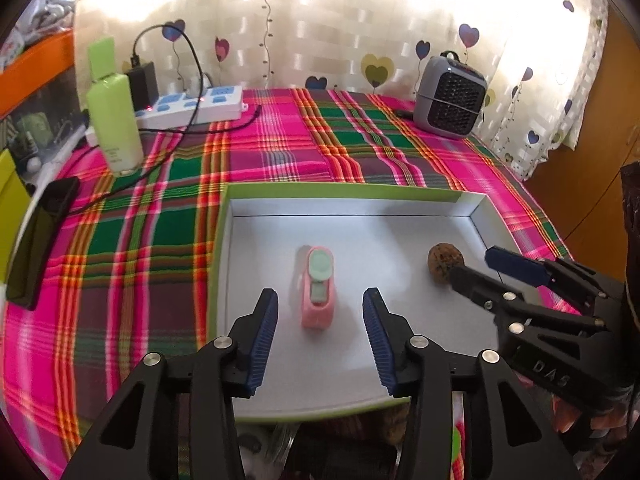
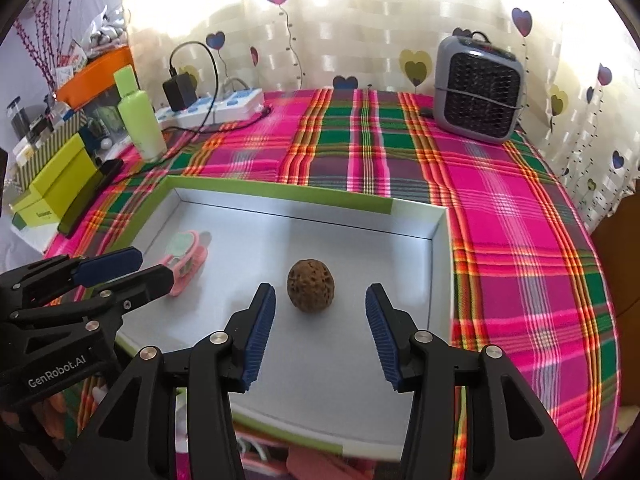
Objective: Organize objects
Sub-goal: 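Open both grippers to drop the walnut and pink clip into the tray, then withdraw both open grippers from the tray back toward the items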
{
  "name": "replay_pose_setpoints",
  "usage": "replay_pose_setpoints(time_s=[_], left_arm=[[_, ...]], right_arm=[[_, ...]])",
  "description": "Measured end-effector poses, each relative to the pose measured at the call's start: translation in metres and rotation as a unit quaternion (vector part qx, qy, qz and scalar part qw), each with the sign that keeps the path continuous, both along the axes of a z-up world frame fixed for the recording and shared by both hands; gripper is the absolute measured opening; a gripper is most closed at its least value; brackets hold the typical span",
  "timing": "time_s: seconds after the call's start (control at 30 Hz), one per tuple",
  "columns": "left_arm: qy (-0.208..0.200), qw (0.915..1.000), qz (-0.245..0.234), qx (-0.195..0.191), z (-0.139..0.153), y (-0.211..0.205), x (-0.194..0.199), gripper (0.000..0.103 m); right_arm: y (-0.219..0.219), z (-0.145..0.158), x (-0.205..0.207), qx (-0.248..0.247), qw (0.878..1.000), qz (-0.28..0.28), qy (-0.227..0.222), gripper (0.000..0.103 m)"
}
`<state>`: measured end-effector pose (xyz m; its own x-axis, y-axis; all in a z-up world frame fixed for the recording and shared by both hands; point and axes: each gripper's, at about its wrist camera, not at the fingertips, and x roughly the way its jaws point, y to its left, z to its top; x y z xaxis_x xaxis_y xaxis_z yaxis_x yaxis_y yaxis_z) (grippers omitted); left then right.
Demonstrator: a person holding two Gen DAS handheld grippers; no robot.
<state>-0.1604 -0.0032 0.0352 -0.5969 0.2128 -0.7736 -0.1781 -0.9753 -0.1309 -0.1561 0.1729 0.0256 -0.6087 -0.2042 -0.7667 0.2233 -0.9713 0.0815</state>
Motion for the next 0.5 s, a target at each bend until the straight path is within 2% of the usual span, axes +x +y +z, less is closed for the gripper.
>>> replay_pose_setpoints(time_s=[0.5], left_arm=[[0.023, 0.9985, 0.034, 0.035, 0.016, -0.036, 0.058, 0.045]], right_arm=[[0.015, 0.019, 0.050, -0.012, 0.999, -0.012, 0.032, 0.048]])
